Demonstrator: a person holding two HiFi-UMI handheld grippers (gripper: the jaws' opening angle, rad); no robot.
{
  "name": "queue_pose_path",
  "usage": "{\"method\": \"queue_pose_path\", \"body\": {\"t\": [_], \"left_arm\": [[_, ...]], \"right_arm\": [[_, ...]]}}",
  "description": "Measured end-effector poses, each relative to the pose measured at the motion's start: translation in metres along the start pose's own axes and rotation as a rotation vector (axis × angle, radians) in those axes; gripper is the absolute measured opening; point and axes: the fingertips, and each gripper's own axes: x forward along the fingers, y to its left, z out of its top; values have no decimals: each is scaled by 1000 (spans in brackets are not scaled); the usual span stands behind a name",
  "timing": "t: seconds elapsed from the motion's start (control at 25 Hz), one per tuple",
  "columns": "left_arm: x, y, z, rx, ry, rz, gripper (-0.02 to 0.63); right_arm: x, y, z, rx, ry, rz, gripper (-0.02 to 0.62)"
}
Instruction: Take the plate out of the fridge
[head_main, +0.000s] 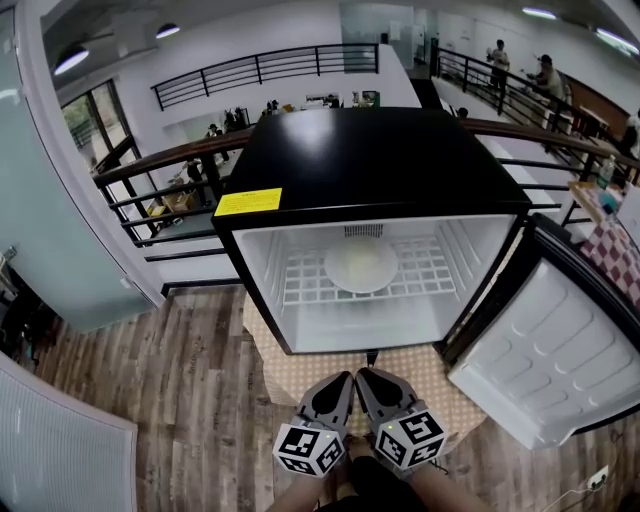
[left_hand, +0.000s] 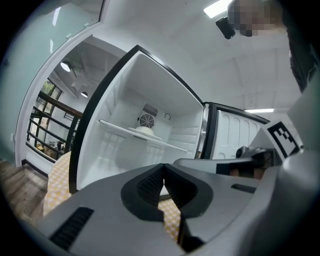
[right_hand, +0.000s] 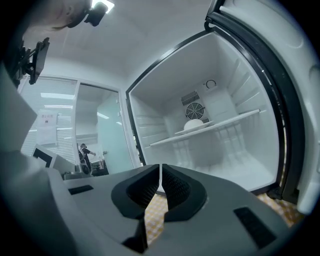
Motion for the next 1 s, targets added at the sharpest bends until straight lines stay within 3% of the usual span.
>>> {"method": "queue_pose_path", "body": {"t": [0.64,1.0], "left_arm": [[51,22,23,21,-22,-13,8],[68,27,26,45,-10,-36,8]], "right_arm": [[45,-42,31,89,-27,-73,37],[63,-57,43,245,-58,-83,38]]}}
